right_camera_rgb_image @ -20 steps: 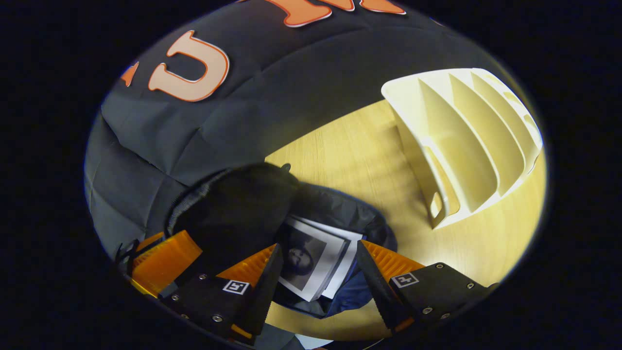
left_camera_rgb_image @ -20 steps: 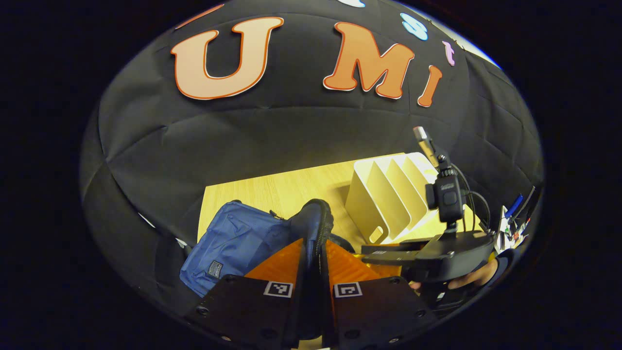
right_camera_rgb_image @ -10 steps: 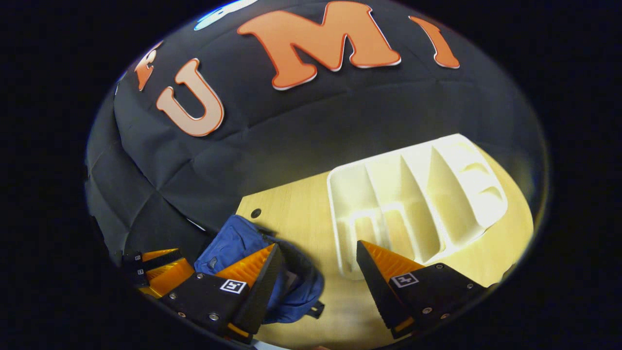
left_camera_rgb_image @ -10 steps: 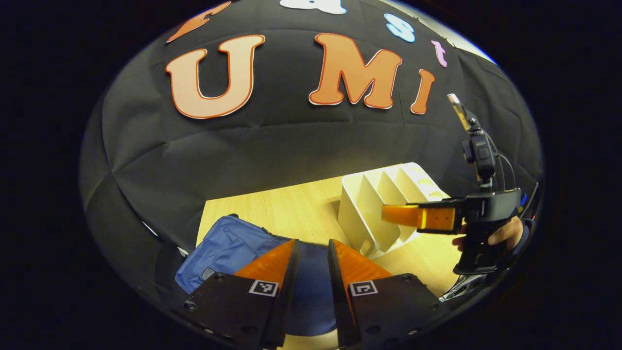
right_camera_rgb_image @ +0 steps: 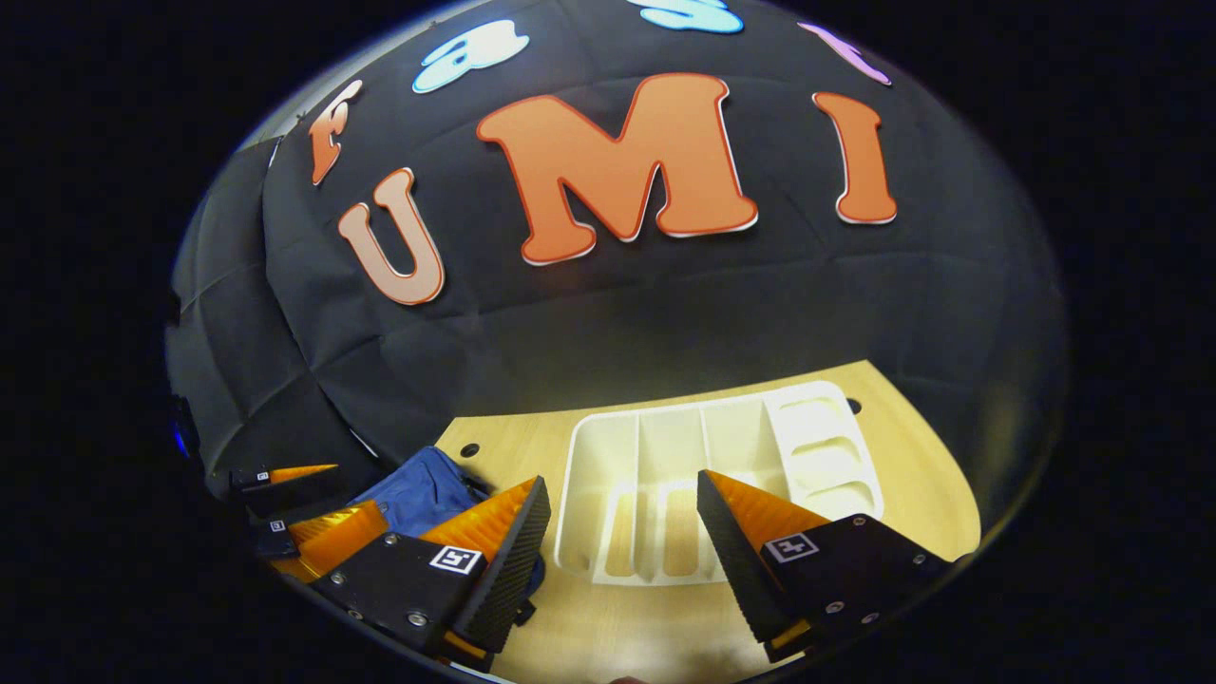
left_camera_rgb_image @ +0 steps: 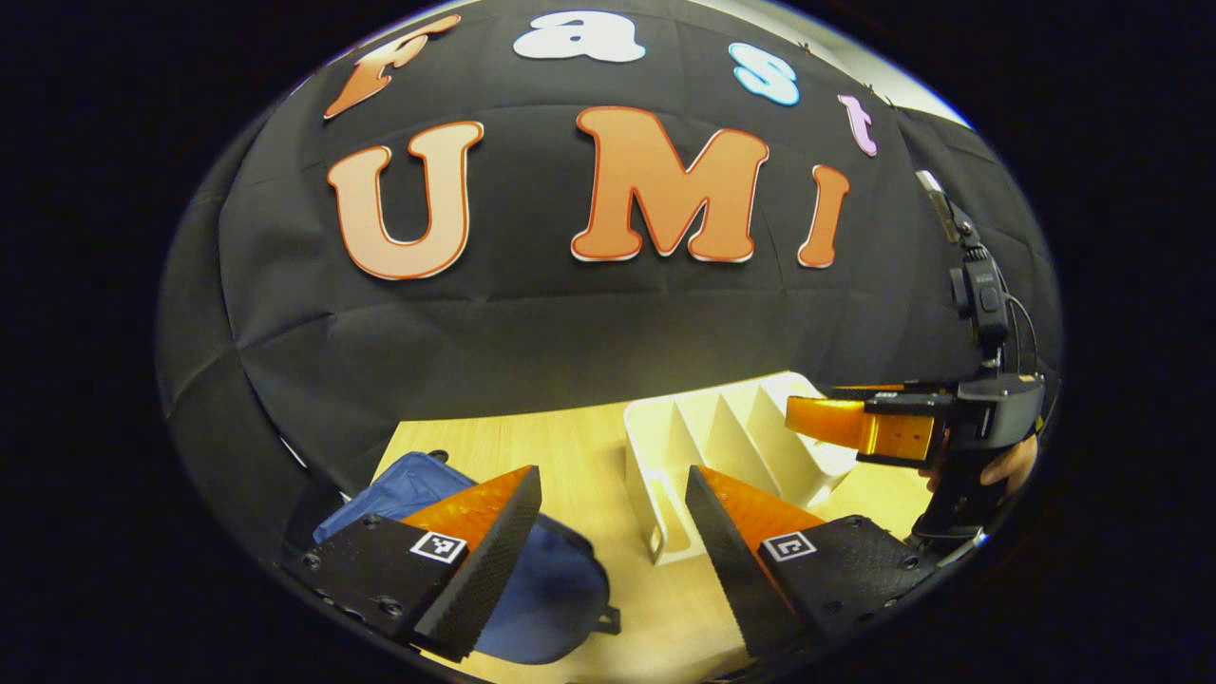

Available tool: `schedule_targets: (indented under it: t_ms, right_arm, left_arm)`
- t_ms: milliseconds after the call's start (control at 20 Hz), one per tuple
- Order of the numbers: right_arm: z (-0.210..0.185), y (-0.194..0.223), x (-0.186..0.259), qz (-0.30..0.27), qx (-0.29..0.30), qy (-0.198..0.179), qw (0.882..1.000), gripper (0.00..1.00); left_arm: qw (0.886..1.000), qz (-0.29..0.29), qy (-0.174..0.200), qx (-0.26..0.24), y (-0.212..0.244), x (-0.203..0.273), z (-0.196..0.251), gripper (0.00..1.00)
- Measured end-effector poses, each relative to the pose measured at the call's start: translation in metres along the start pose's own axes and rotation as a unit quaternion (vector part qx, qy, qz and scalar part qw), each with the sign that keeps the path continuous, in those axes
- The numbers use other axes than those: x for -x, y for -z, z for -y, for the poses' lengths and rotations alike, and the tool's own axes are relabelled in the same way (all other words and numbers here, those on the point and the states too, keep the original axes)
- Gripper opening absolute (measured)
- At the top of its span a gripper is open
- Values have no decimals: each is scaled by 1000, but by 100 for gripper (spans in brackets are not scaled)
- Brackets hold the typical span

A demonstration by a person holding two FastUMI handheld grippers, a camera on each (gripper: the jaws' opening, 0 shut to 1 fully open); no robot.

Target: Open the schoolbag, grab two books from the bookshelf and put them into the schoolbag.

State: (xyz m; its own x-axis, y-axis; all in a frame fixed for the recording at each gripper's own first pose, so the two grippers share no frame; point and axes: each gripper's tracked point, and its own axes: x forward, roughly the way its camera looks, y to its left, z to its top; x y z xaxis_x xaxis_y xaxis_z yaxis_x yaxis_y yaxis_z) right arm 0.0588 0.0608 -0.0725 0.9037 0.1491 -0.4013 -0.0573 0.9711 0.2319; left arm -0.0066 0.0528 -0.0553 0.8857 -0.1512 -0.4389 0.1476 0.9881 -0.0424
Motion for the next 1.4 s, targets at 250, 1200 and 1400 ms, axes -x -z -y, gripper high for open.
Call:
schedule_targets:
  t_ms: [250, 1200, 1400]
  right_arm:
    - [39, -27, 20, 65, 28, 30, 997, 92]
    - [14, -101, 105, 298, 96, 60, 948, 92]
    - [14, -103, 116, 312, 93, 67, 943, 91]
  left_arm:
    - [999, 46, -12, 22, -21, -3, 27, 97]
    - [962, 265, -66, -9, -96, 40, 27, 95]
    - [949, 305, -74, -31, -110, 60, 33, 94]
